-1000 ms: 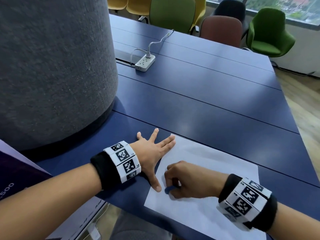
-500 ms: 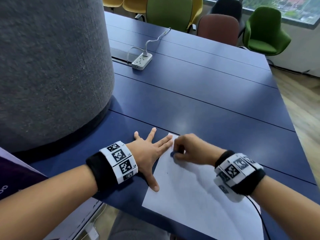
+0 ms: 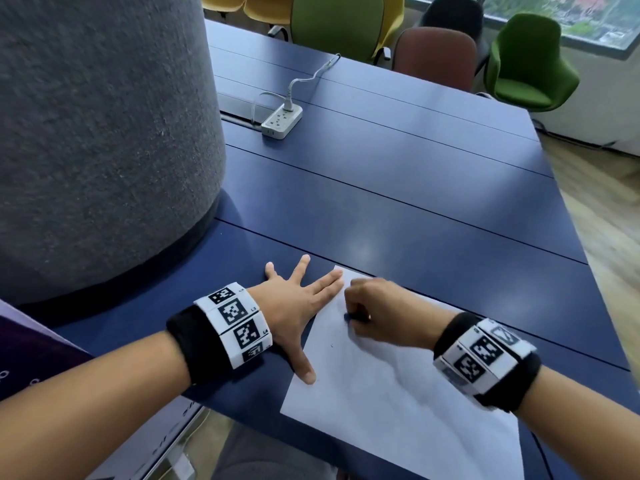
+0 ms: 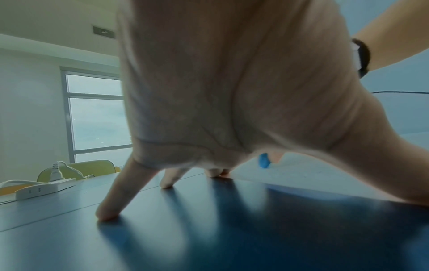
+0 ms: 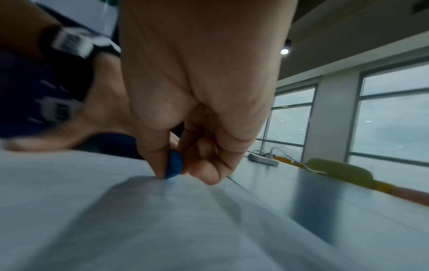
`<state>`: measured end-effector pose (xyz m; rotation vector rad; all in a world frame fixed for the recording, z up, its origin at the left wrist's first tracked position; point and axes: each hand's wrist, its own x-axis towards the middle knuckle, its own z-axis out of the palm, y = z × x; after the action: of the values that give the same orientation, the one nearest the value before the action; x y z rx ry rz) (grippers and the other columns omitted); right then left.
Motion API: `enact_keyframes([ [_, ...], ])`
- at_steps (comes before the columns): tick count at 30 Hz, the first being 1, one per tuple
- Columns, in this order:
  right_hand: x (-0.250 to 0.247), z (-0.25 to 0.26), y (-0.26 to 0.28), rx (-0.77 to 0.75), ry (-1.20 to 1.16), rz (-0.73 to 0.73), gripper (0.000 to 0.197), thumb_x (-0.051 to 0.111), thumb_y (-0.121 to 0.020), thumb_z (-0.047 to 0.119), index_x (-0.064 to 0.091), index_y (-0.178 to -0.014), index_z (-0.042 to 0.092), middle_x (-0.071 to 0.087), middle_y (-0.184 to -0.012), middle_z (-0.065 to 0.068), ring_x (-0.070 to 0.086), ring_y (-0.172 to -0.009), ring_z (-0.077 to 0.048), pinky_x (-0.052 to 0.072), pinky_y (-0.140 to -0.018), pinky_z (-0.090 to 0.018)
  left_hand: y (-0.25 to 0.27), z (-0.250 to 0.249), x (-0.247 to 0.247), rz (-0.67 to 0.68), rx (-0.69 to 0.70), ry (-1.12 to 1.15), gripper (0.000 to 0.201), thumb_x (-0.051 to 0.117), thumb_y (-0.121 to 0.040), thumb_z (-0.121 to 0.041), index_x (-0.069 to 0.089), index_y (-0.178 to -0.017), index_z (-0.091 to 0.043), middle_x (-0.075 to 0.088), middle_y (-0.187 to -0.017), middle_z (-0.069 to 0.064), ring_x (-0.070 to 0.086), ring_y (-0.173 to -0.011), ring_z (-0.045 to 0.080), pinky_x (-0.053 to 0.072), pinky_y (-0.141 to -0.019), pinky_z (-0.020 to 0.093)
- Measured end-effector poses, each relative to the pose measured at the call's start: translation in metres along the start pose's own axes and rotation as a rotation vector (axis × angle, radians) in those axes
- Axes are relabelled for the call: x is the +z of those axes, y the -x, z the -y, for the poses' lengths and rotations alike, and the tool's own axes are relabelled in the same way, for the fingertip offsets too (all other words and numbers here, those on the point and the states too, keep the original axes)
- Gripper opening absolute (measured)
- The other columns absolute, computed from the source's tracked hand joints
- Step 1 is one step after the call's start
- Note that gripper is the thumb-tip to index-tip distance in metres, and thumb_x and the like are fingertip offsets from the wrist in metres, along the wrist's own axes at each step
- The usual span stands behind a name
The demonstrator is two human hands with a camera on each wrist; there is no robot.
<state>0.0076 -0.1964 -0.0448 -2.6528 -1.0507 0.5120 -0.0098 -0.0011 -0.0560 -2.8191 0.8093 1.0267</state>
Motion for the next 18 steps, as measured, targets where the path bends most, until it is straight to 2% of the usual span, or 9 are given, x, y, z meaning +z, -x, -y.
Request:
enact_keyframes([
  [3, 0.006, 0.012, 0.011, -0.054, -0.075, 0.136, 0.007, 0.063, -0.079, 0.015, 0.059, -0.073, 0.012, 0.057, -0.079, 0.004, 0.048, -0.068, -0.015, 0.045, -0.065, -0.032, 0.000, 0.000, 0.000, 0.009, -0.001, -0.013, 0.149, 0.075, -0.054, -0.077, -0.030, -0.149, -0.029, -0.037, -0.152, -0.022, -0.033, -0.141, 0.036, -0.001, -0.102, 0.079],
  [5, -0.002, 0.002, 0.005, 0.034, -0.048, 0.067, 0.010, 0.064, -0.080, 0.019, 0.061, -0.075, 0.011, 0.062, -0.081, 0.000, 0.054, -0.071, -0.019, 0.049, -0.069, -0.038, -0.001, 0.000, -0.001, 0.018, -0.003, -0.008, 0.149, 0.075, -0.054, -0.077, -0.031, -0.148, -0.030, -0.038, -0.151, -0.023, -0.034, -0.141, 0.035, -0.003, -0.102, 0.079],
  [7, -0.006, -0.008, 0.000, 0.105, -0.039, -0.034, 0.013, 0.062, -0.082, 0.020, 0.057, -0.075, 0.011, 0.061, -0.084, -0.004, 0.056, -0.073, -0.024, 0.050, -0.070, -0.041, -0.001, 0.000, -0.001, 0.017, -0.004, -0.001, 0.148, 0.075, -0.054, -0.077, -0.031, -0.147, -0.032, -0.038, -0.150, -0.024, -0.034, -0.141, 0.035, -0.003, -0.102, 0.079],
  [9, 0.000, -0.004, 0.002, 0.066, -0.027, -0.054, 0.013, 0.061, -0.083, 0.018, 0.056, -0.074, 0.009, 0.058, -0.084, -0.004, 0.051, -0.070, -0.023, 0.046, -0.066, -0.036, -0.001, 0.000, -0.001, 0.014, -0.001, -0.002, 0.148, 0.075, -0.054, -0.077, -0.031, -0.148, -0.031, -0.037, -0.151, -0.024, -0.033, -0.141, 0.035, -0.003, -0.102, 0.079],
  [11, 0.009, 0.008, 0.008, -0.026, -0.023, 0.028, 0.011, 0.061, -0.082, 0.017, 0.056, -0.073, 0.011, 0.054, -0.079, 0.001, 0.044, -0.067, -0.017, 0.037, -0.061, -0.027, -0.001, 0.000, -0.001, 0.015, 0.000, -0.009, 0.149, 0.075, -0.054, -0.078, -0.030, -0.148, -0.031, -0.037, -0.151, -0.023, -0.033, -0.141, 0.036, -0.002, -0.102, 0.079],
  [13, 0.008, 0.013, 0.010, -0.039, -0.022, 0.103, 0.010, 0.063, -0.081, 0.018, 0.056, -0.073, 0.014, 0.051, -0.073, 0.009, 0.043, -0.067, -0.013, 0.035, -0.058, -0.022, 0.000, 0.000, -0.001, 0.010, -0.003, -0.016, 0.149, 0.074, -0.053, -0.078, -0.030, -0.148, -0.030, -0.037, -0.152, -0.023, -0.031, -0.142, 0.037, -0.001, -0.102, 0.079],
  [14, 0.005, 0.010, 0.007, -0.013, -0.008, 0.093, 0.011, 0.064, -0.081, 0.019, 0.057, -0.074, 0.014, 0.053, -0.073, 0.009, 0.046, -0.068, -0.013, 0.039, -0.060, -0.023, 0.000, -0.001, -0.002, 0.007, -0.006, -0.019, 0.149, 0.074, -0.053, -0.078, -0.029, -0.149, -0.030, -0.036, -0.152, -0.022, -0.030, -0.142, 0.037, 0.000, -0.103, 0.079],
  [16, -0.002, -0.001, 0.002, 0.066, -0.004, 0.010, 0.013, 0.063, -0.082, 0.020, 0.059, -0.076, 0.009, 0.060, -0.078, 0.000, 0.053, -0.070, -0.021, 0.046, -0.066, -0.034, 0.001, -0.004, 0.000, -0.001, -0.008, -0.025, 0.148, 0.074, -0.054, -0.078, -0.029, -0.149, -0.029, -0.035, -0.153, -0.021, -0.028, -0.143, 0.038, 0.002, -0.104, 0.078],
  [18, -0.002, -0.006, 0.005, 0.087, -0.021, -0.046, 0.011, 0.062, -0.082, 0.018, 0.057, -0.075, 0.010, 0.060, -0.083, -0.004, 0.054, -0.071, -0.024, 0.047, -0.067, -0.036, 0.002, -0.007, 0.003, -0.011, -0.006, -0.026, 0.148, 0.074, -0.054, -0.079, -0.029, -0.149, -0.029, -0.035, -0.154, -0.020, -0.027, -0.143, 0.039, 0.002, -0.104, 0.077],
])
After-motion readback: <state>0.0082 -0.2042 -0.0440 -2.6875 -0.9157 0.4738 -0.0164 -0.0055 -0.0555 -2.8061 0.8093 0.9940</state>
